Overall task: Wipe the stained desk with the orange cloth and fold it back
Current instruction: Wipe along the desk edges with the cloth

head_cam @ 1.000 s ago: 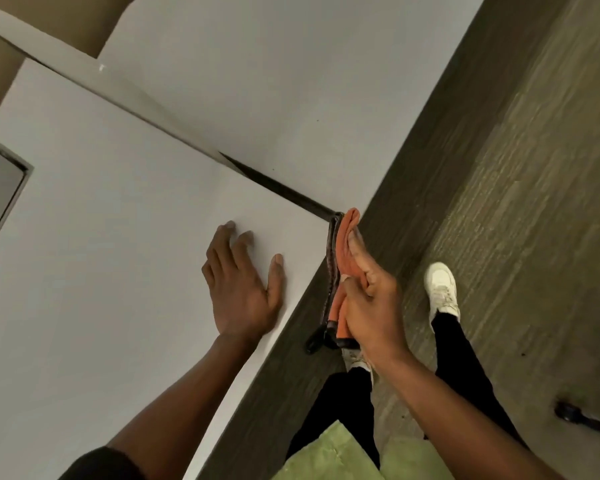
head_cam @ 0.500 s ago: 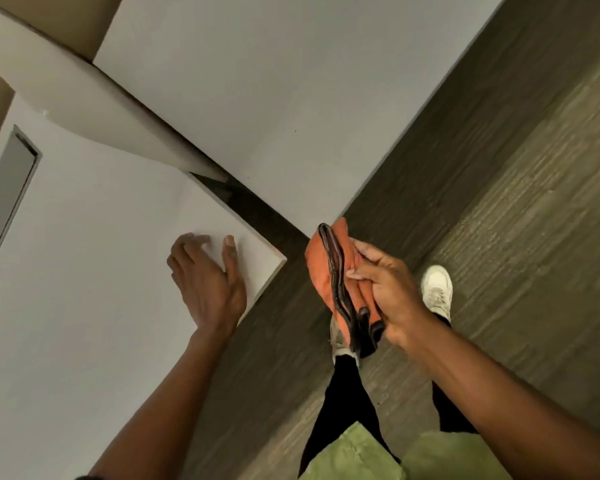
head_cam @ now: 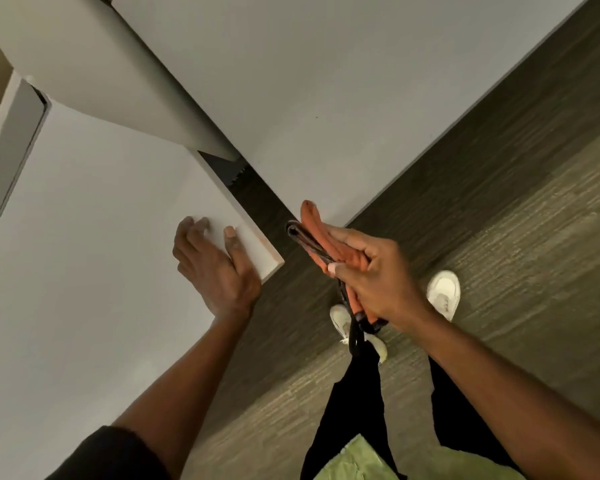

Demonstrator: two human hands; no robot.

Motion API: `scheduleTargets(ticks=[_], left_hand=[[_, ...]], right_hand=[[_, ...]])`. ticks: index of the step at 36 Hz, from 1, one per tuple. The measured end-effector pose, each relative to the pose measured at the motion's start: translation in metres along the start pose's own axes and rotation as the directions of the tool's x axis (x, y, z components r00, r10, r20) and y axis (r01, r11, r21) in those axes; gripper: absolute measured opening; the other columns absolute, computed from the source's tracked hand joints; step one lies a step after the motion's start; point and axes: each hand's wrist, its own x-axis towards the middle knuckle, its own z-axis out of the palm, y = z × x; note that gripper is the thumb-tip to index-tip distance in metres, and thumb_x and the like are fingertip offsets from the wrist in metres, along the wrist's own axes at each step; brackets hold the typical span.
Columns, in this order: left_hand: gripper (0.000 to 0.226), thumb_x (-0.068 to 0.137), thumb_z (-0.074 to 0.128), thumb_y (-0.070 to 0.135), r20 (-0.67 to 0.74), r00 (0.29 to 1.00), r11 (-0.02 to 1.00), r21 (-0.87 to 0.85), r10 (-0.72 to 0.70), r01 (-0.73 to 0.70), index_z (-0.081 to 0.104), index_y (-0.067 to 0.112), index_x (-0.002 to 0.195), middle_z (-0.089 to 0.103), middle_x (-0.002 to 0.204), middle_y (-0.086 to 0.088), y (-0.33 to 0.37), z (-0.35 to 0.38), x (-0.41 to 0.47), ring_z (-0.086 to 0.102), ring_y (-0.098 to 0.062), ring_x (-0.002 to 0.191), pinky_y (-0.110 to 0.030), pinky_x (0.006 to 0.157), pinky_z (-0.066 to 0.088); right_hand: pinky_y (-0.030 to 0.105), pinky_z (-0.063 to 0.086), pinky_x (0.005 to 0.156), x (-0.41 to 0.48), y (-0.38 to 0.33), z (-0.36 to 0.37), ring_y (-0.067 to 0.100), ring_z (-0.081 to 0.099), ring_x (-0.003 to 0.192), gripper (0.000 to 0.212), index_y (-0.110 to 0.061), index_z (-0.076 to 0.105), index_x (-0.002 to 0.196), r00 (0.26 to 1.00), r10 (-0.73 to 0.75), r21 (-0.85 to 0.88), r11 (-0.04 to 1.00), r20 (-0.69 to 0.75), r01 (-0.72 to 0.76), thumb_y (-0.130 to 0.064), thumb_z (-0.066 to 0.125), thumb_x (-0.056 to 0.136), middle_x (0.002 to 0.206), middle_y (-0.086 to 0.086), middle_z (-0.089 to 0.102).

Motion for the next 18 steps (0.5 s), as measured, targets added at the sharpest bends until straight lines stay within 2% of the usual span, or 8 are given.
scheduleTargets(ticks=[1,3,7,10,13,16,18], left_hand=[[0.047,0.109,0.053,0.043,-0.001,1.000,1.000,0.002,0.007,-0.007,0.049,0.011,0.144,0.045,0.161,-0.011,-0.001,0.001,0.000,0.042,-0.030,0.149,-0.045,0.122,0.032],[0.046,0.109,0.051,0.040,-0.006,1.000,1.000,0.005,0.020,-0.020,0.050,0.010,0.144,0.045,0.160,-0.013,-0.003,0.002,0.000,0.042,-0.031,0.149,-0.042,0.120,0.032],[0.047,0.109,0.051,0.038,-0.011,1.000,1.000,-0.004,0.014,-0.014,0.051,0.008,0.144,0.046,0.160,-0.014,-0.003,0.002,-0.002,0.042,-0.031,0.149,-0.039,0.119,0.031],[0.047,0.109,0.050,0.038,-0.007,1.000,1.000,0.002,0.003,-0.003,0.050,0.008,0.145,0.045,0.162,-0.014,-0.001,0.003,-0.003,0.042,-0.032,0.150,-0.044,0.120,0.034],[0.049,0.109,0.048,0.039,-0.004,1.000,1.000,0.017,-0.001,0.001,0.049,0.008,0.147,0.044,0.163,-0.015,0.000,0.003,-0.004,0.041,-0.032,0.151,-0.041,0.120,0.032],[0.049,0.111,0.043,0.042,0.007,1.000,1.000,0.011,0.007,-0.007,0.049,0.009,0.147,0.043,0.164,-0.015,-0.001,0.002,-0.004,0.039,-0.033,0.153,-0.044,0.122,0.032],[0.046,0.111,0.044,0.039,0.014,1.000,1.000,0.010,0.006,-0.007,0.049,0.010,0.147,0.042,0.165,-0.015,-0.001,0.001,-0.004,0.038,-0.033,0.154,-0.048,0.124,0.033]], right_hand=[[0.030,0.058,0.103,-0.002,0.001,0.006,0.013,0.068,0.127,0.069,-0.021,0.060,0.145,0.998,-0.050,-0.068,0.996,0.047,0.053,0.015,0.066,0.087,0.144,-0.018,0.064],[0.029,0.051,0.113,-0.006,0.005,0.022,0.006,0.058,0.138,0.070,-0.017,0.058,0.147,0.982,-0.134,-0.170,0.973,0.133,0.155,0.017,0.064,0.086,0.150,-0.010,0.059],[0.028,0.046,0.118,-0.011,0.013,0.042,0.009,0.048,0.148,0.072,-0.011,0.052,0.151,0.966,-0.188,-0.263,0.937,0.180,0.231,0.019,0.058,0.086,0.158,0.004,0.052],[0.033,0.049,0.116,-0.008,0.014,0.044,0.015,0.049,0.148,0.071,-0.009,0.051,0.151,0.959,-0.213,-0.313,0.912,0.188,0.264,0.021,0.059,0.087,0.159,0.008,0.051],[0.035,0.052,0.114,0.013,0.003,0.050,0.018,0.053,0.144,0.068,-0.010,0.054,0.149,0.948,-0.238,-0.358,0.884,0.211,0.301,0.019,0.062,0.088,0.156,0.009,0.054],[0.037,0.054,0.112,0.054,-0.017,0.059,0.023,0.061,0.136,0.063,-0.010,0.059,0.144,0.921,-0.255,-0.417,0.833,0.295,0.365,0.015,0.065,0.087,0.150,0.007,0.060],[0.029,0.053,0.110,0.084,-0.033,0.066,0.025,0.066,0.129,0.060,-0.009,0.060,0.143,0.899,-0.270,-0.425,0.809,0.344,0.406,0.012,0.066,0.087,0.146,0.007,0.064]])
